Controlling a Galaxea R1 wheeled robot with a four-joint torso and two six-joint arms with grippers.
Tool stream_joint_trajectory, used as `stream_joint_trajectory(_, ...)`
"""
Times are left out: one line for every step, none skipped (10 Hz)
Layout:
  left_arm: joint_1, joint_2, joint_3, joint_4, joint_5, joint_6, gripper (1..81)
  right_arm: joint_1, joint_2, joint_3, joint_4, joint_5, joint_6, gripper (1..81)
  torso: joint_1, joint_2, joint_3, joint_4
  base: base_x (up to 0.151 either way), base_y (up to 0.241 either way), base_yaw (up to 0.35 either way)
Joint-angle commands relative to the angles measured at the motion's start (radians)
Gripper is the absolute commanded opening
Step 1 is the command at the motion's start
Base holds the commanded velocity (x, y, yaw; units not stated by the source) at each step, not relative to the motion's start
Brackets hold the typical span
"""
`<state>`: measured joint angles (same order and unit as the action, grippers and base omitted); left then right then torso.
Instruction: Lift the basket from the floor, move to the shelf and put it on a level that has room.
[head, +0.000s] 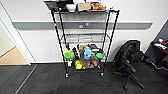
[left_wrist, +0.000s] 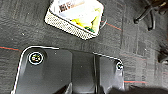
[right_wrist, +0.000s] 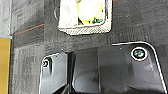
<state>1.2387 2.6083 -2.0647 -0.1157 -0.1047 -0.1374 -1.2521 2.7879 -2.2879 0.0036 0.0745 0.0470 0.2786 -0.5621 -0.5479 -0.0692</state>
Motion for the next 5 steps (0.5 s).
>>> stream_joint_trajectory(-0.055,-0.022,0.011,-0.004,0.054,-0.005,81.1,0.055,0.003,-0.007,-0.004,-0.050,0.002,81.1,0.064,-0.099,-0.092,0.000,0.000,0.000,0.000)
stream_joint_trajectory(-0.058,-0.025,0.011,-0.007,0.054,-0.005,81.1,0.055,0.003,-0.007,-0.002,-0.050,0.002,81.1,0.085,-0.132,-0.123,0.000,0.000,0.000,0.000)
stream_joint_trajectory(-0.066,-0.023,0.008,-0.010,0.053,-0.005,81.1,0.056,0.004,-0.007,-0.004,-0.050,0.002,81.1,0.107,-0.166,-0.062,0.000,0.000,0.000,0.000)
stream_joint_trajectory(-0.080,-0.019,-0.014,-0.019,0.054,-0.010,81.1,0.061,0.006,-0.007,-0.004,-0.050,0.002,81.1,0.123,-0.190,-0.079,0.000,0.000,0.000,0.000)
stream_joint_trajectory(-0.096,-0.014,-0.048,-0.039,0.057,-0.010,81.1,0.067,0.009,-0.007,-0.004,-0.051,0.002,81.1,0.140,-0.216,-0.087,0.000,0.000,0.000,0.000)
